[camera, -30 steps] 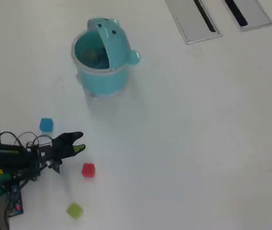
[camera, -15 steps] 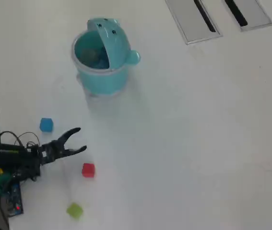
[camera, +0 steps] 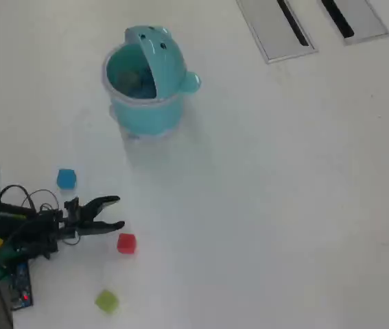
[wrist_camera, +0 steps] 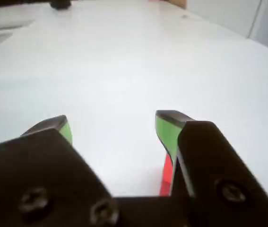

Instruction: Grasp RGB lego blocks and put them in the bin one by one.

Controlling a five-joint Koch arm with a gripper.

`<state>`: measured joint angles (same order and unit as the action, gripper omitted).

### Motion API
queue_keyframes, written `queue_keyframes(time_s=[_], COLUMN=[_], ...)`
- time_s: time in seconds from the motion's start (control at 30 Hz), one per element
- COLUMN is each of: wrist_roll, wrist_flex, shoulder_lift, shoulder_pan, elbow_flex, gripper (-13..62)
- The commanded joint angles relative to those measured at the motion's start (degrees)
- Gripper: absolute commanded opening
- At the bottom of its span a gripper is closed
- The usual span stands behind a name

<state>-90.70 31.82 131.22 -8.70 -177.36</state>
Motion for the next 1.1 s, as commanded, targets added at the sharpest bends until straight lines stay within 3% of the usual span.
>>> queue_keyframes(time_s=[0.0, 1.07], wrist_roll=[-3.96, -10.63], wrist_flex=[-1.14, -28.74], shoulder_lift=[3.43, 2.2], shoulder_pan=[-1.41, -13.8], elbow_flex=[-0.35, 17.14], gripper=[33.0, 32.9])
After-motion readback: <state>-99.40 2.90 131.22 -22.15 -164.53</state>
